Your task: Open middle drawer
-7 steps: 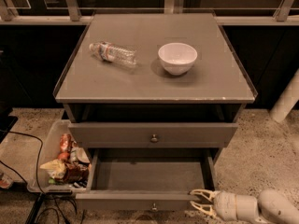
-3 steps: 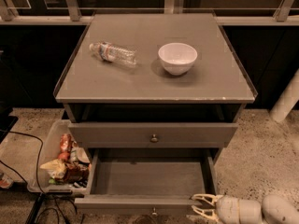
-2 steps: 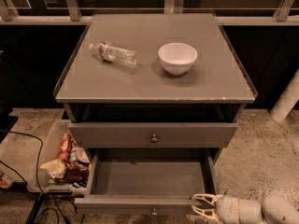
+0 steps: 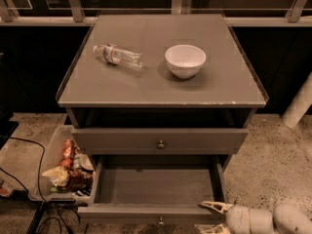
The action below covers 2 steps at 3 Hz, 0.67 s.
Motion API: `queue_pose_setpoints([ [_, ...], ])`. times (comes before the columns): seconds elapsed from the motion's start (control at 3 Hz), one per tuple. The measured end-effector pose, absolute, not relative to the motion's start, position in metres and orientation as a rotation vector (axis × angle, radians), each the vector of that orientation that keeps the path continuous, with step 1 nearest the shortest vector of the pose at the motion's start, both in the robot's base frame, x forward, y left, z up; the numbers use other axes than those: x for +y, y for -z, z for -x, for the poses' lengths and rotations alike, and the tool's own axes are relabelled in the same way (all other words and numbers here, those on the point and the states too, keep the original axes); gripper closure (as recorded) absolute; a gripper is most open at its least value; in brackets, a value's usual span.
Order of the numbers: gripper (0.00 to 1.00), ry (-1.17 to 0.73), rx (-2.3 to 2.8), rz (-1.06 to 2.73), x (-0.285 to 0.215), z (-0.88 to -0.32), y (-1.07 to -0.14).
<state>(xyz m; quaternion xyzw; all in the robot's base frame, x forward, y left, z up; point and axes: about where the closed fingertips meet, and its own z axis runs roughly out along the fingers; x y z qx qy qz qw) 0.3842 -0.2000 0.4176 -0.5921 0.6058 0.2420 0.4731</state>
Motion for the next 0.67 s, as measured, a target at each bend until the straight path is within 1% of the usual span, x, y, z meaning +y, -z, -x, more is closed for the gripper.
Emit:
queue_pose_setpoints([
  [0.33, 0.0, -0.592, 1.483, 1.449, -0.1999, -0.3842, -0.4176],
  [0.67, 0.0, -0.592, 1.483, 1.449, -0.1999, -0.3842, -0.4175],
])
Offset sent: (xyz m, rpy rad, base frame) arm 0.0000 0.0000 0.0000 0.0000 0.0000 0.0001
